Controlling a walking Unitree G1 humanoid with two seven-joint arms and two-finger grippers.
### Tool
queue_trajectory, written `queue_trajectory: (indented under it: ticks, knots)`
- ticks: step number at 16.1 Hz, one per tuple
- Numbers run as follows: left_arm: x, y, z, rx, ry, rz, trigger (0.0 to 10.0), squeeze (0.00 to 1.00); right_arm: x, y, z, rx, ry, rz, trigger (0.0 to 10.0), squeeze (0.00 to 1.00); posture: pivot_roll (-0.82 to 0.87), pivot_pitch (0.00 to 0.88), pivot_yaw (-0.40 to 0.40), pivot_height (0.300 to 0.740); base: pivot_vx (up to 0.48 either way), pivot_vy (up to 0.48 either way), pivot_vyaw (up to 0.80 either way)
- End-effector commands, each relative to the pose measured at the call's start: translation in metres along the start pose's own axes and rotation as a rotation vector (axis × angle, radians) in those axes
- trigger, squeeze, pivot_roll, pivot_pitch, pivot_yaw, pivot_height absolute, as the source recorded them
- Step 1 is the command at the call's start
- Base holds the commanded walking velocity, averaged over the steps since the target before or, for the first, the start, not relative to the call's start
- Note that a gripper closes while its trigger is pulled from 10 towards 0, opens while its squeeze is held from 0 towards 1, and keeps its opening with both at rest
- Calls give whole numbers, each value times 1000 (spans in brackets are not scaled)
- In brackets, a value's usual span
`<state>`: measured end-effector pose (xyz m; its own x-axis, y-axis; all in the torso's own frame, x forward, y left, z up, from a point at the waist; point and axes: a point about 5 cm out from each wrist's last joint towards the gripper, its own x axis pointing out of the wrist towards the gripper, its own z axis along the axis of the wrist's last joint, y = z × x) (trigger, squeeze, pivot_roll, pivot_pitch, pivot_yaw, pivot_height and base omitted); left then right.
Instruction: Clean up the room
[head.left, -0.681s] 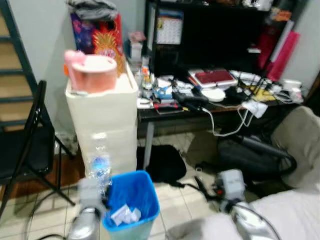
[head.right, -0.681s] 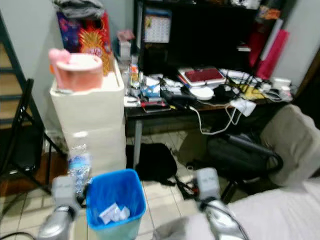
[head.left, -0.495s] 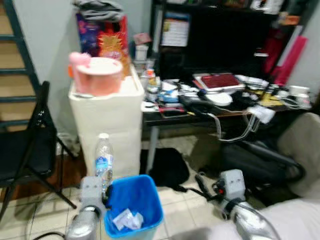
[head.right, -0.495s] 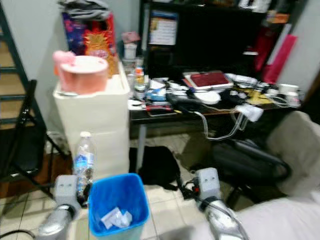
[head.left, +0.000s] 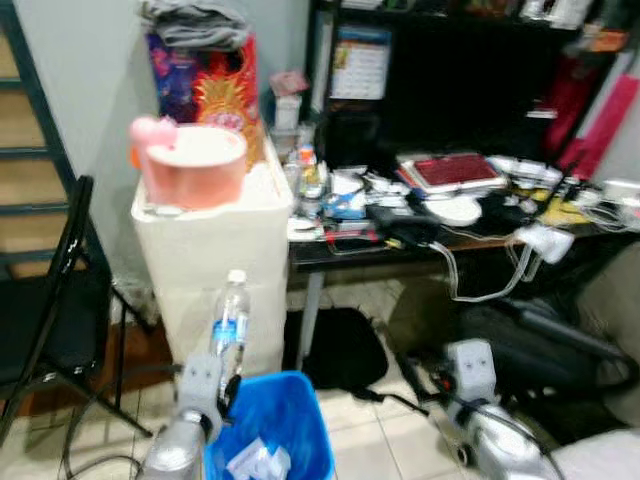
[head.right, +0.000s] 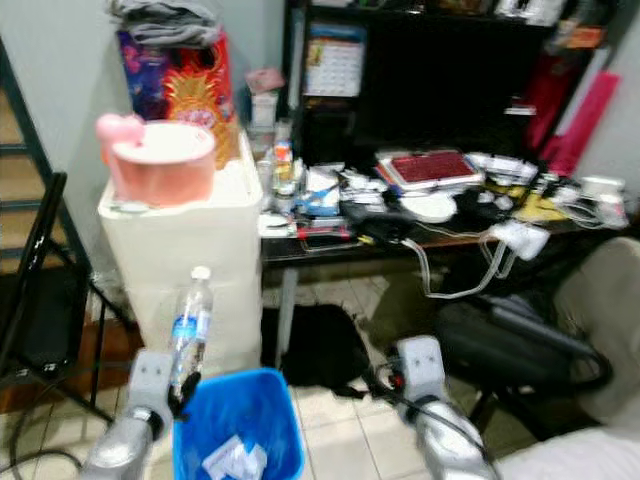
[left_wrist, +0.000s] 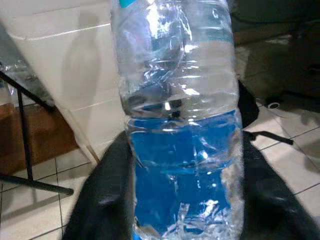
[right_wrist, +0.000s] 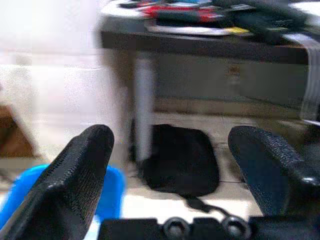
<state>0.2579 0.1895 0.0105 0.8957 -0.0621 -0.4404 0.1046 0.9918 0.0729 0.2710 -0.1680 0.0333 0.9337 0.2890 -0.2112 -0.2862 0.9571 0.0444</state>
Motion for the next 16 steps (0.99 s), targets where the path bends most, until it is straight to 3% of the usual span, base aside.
queue_trajectory:
  ticks: [1, 8, 9, 10, 11, 12, 13, 15, 16]
  knots:
    - [3, -3, 4, -33, -4, -38, 10000, 1000, -3, -6, 1, -15, 7, -15, 10000, 0, 90, 2, -90, 740, 0, 0, 0]
    - [7, -11, -4, -68, 55, -98, 10000, 1000, -7, -5, -3, -11, 18, -21, 10000, 0, 78, 8, -76, 740, 0, 0, 0]
    - [7, -11, -4, -52, 61, -104, 10000, 910, -7, -5, -4, -11, 18, -22, 10000, 0, 78, 8, -75, 740, 0, 0, 0]
    - [6, -11, -4, -38, 55, -105, 10000, 0, -7, -6, -3, -12, 16, -23, 10000, 0, 78, 8, -75, 740, 0, 0, 0]
    - [1, -10, -1, -6, 29, -108, 10000, 0, -8, -7, -1, -15, 6, -31, 10000, 0, 80, 1, -71, 740, 0, 0, 0]
    - [-13, -12, 10, 62, -87, -120, 10000, 0, -8, -10, 5, -25, -30, -61, 10000, 0, 87, 0, -70, 740, 0, 0, 0]
    - [-16, -13, 14, 84, -125, -123, 10000, 0, -8, -10, 7, -29, -39, -68, 10000, 0, 89, 0, -69, 740, 0, 0, 0]
    - [-32, -31, 41, 112, -308, -183, 10000, 0, -7, -13, 13, -40, -70, -103, 10000, 0, 90, 0, -71, 740, 0, 0, 0]
    - [-33, -34, 45, 107, -331, -198, 10000, 0, -6, -13, 14, -37, -72, -107, 10000, 0, 89, 0, -70, 740, 0, 0, 0]
